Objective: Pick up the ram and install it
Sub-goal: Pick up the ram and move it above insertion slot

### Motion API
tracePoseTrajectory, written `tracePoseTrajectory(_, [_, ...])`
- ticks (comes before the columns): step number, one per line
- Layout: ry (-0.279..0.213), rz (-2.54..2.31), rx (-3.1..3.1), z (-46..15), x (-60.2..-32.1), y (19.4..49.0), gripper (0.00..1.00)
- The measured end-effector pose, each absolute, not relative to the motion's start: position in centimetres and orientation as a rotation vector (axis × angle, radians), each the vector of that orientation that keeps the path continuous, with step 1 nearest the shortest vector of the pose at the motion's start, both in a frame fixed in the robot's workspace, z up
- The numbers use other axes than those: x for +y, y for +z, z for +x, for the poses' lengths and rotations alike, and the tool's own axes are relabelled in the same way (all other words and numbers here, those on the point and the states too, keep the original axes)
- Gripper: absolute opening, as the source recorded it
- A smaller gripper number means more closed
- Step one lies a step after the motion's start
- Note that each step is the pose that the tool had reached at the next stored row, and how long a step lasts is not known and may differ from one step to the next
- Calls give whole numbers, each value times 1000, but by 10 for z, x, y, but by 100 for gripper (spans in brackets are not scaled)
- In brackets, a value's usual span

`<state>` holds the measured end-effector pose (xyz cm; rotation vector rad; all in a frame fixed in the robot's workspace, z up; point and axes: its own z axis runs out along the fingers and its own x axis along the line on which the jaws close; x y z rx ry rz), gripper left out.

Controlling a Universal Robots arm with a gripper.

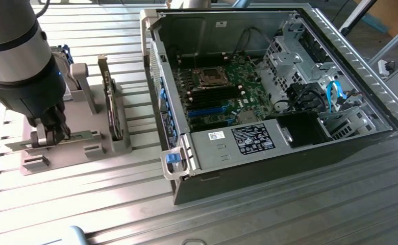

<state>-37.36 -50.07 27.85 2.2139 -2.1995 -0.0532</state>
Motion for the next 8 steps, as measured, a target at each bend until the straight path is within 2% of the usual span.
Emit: tracePoseTrajectory(8, [-53,2214,-2200,-374,-501,292,12])
